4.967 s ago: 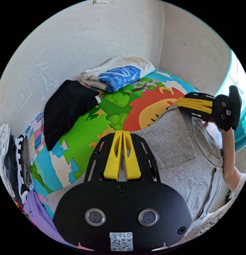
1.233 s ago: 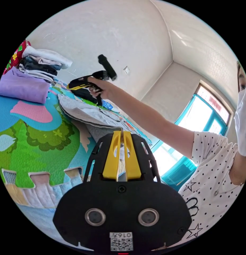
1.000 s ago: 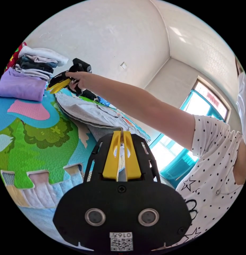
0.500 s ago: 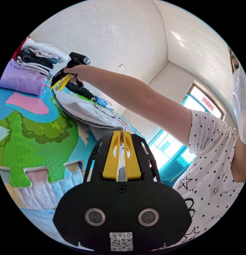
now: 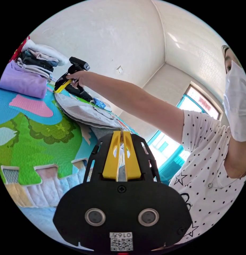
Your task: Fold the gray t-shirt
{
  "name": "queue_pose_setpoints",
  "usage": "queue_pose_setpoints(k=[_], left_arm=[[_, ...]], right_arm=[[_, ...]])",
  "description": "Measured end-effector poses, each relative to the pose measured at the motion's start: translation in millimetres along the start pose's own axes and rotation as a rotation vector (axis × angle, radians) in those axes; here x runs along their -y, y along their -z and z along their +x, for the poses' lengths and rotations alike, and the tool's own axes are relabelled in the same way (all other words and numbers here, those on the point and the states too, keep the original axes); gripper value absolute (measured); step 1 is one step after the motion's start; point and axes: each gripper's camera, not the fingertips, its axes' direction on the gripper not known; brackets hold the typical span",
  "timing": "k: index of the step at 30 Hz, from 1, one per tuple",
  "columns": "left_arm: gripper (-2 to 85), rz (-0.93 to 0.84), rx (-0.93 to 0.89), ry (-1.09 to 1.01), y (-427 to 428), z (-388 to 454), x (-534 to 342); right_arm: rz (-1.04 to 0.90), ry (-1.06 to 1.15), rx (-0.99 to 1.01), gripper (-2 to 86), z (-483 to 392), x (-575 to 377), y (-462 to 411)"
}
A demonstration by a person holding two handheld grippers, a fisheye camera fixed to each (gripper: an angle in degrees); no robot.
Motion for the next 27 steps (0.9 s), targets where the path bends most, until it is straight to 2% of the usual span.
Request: queue_pose_setpoints(k=[9,15,19,27], left_arm=[[-0.9,0.054,0.046,-0.027,65.2,34.2,38.6],[-0.9,0.055,0.142,-0.13,91.9,90.9,73.1],[-0.9,0.04,0.17,-0.168,86.5,121.4,95.6],[-0.9,-0.044,0.071,-0.291,17.4,192.5,168.3]], right_arm=[[0.059,0.066,0.022,1.1,12.2,-16.6,38.3],[0.146,0.091,0.137,0.9,26.0,-45.3,83.3],[0.187,0.095,0.208,0.9,52.2,-77.8,106.6],[0.291,0.045,0.323,0.9,148.0,-174.1,164.5]])
